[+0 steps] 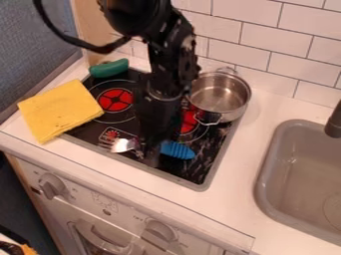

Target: Moved the fork to the upper right of the burner

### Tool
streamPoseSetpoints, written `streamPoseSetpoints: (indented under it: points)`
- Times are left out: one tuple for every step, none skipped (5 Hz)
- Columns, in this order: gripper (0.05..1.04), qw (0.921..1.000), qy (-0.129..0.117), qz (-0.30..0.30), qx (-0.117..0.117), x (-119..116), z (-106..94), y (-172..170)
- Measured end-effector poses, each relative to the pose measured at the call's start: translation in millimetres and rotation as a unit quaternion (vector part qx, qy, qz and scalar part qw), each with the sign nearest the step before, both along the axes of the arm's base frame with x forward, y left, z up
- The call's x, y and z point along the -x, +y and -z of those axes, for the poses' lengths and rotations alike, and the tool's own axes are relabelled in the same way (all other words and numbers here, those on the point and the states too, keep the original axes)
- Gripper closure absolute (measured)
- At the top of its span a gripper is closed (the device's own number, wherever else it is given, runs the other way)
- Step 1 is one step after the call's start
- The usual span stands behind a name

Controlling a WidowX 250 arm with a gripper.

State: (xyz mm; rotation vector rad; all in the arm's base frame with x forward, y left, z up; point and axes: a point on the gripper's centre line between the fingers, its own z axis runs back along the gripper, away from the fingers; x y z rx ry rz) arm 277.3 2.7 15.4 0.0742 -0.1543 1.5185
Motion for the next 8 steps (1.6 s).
streamPoseSetpoints:
  points:
    - [0.135,0.9998,-0.009,-0.006,0.016,2.5,8.5,-1.6]
    - [0.403,0.9999,0.002,-0.007,0.012,4.0,10.1,-0.8]
    - [0.602,1.0000,0.008,-0.001,0.005,3.0,8.8,-2.4]
    - [0.620,0.9999,0.014,0.000,0.007,4.6,8.7,-3.0]
    - [0.649,0.9997,0.025,0.004,0.003,8.5,8.3,-1.7]
    - [0.668,0.9990,0.037,0.024,0.000,11.3,5.6,-1.0]
    - [0.668,0.9991,0.024,0.034,-0.012,3.9,-13.5,2.5]
    - [0.668,0.9983,0.022,0.051,-0.014,-2.6,-21.8,9.2]
